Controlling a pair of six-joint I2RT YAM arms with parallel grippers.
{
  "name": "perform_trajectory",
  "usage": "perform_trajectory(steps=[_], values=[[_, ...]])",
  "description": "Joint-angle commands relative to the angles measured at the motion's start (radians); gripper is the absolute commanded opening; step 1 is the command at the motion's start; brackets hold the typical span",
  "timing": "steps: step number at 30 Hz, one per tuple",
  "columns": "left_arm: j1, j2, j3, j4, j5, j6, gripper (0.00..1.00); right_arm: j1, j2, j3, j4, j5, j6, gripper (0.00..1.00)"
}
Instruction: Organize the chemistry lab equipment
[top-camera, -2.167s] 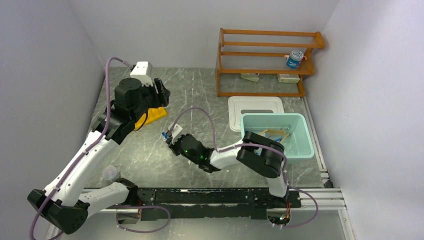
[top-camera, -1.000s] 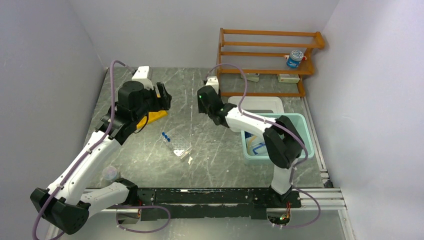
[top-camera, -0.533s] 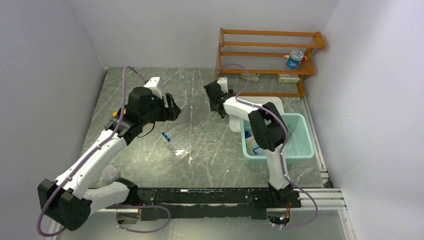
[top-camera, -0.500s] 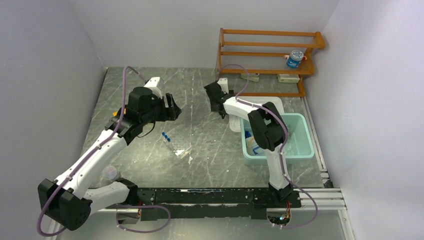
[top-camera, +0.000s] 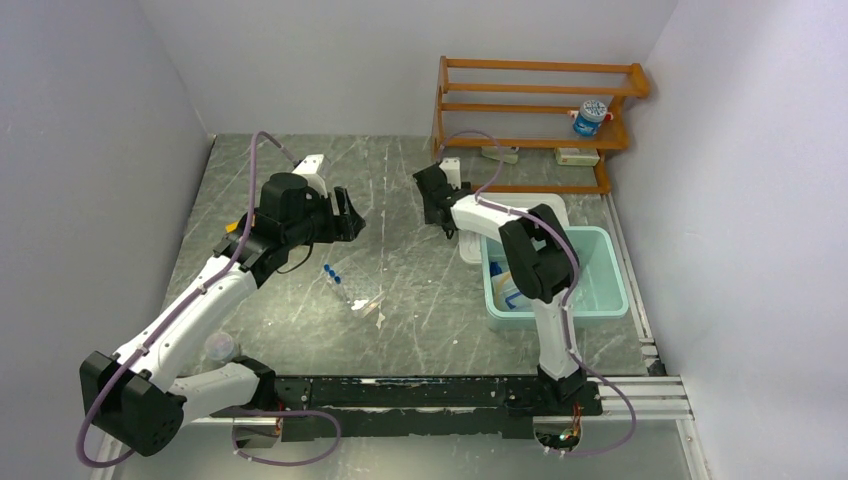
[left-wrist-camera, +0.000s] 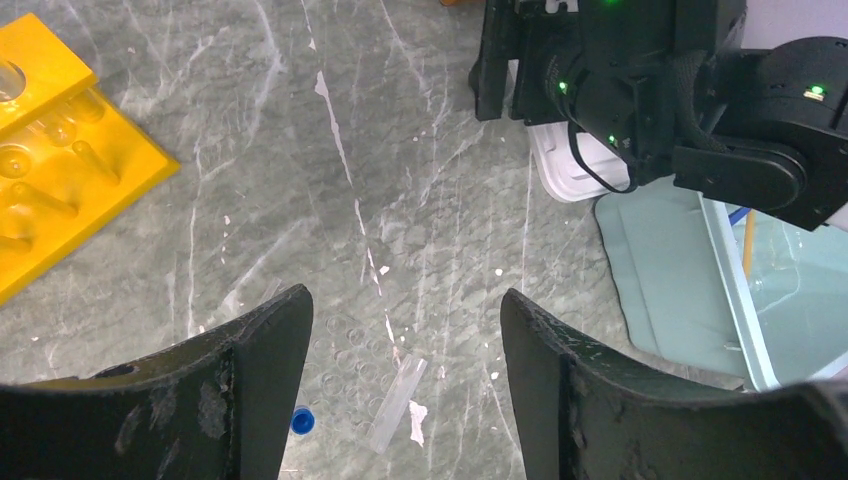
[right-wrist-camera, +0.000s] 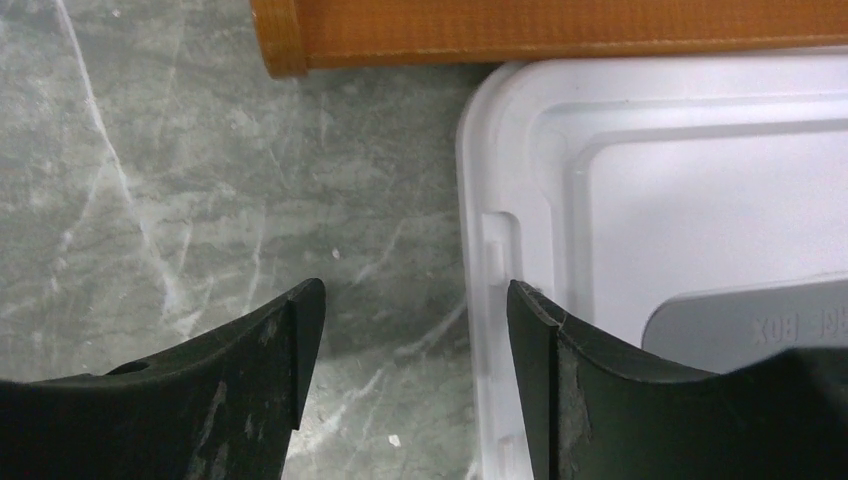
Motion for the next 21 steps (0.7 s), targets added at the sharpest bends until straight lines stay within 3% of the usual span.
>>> perform_trajectory(steps=[1, 5, 11, 21], values=[[0.006, -0.007, -0.008, 0.028, 0.020, -0.003, 0.73, -0.013, -0.086, -0.078, 0.052, -0.023, -0.011, 0.67], [0.007, -0.008, -0.008, 0.028, 0.019, -0.005, 0.73, -0.013, -0.144, -0.102, 0.067, 0.007, -0.019, 0.64], [0.006, -0.006, -0.013, 0.031, 0.019, -0.005, 0.72, -0.018, -0.114, -0.085, 0.014, 0.057, -0.010, 0.71], [0.006, -0.005, -0.012, 0.023, 0.019, -0.005, 0.72, -0.067, -0.041, -0.063, -0.033, -0.099, 0.045, 0.72]])
